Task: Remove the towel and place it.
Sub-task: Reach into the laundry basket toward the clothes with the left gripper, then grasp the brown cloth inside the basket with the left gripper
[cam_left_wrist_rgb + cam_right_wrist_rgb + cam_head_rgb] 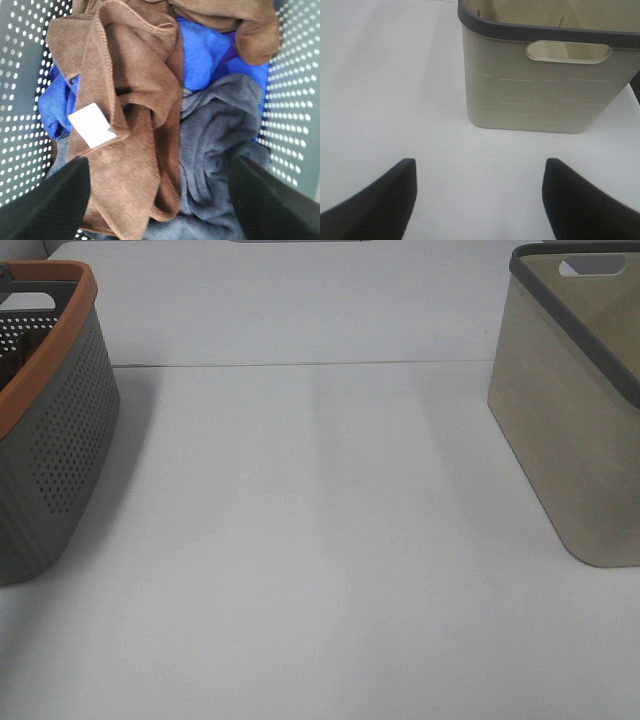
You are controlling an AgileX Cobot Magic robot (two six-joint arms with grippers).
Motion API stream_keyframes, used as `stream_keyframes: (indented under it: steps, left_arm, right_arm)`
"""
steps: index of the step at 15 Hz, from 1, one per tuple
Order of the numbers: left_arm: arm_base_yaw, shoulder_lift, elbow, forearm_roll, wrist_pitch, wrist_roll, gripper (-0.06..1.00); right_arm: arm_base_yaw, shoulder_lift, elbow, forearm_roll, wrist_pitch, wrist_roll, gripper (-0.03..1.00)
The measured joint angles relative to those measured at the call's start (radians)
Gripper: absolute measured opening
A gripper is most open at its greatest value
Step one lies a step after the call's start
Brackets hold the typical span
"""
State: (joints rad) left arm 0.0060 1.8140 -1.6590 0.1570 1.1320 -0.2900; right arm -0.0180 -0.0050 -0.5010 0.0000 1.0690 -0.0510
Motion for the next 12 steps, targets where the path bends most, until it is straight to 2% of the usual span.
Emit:
stream_keyframes:
  steps: [4, 12]
  left_arm:
    - [0.058, 0.081, -0.085, 0.001, 0.046, -0.025, 0.73]
    - [0.063, 0.210, -0.096, 0.062, 0.035, -0.026, 0.73]
  right_arm:
    - [0.000, 0.000, 0.000, 0.000, 0.000, 0.000, 0.68]
    - [0.000, 0.000, 0.000, 0.000, 0.000, 0.000, 0.68]
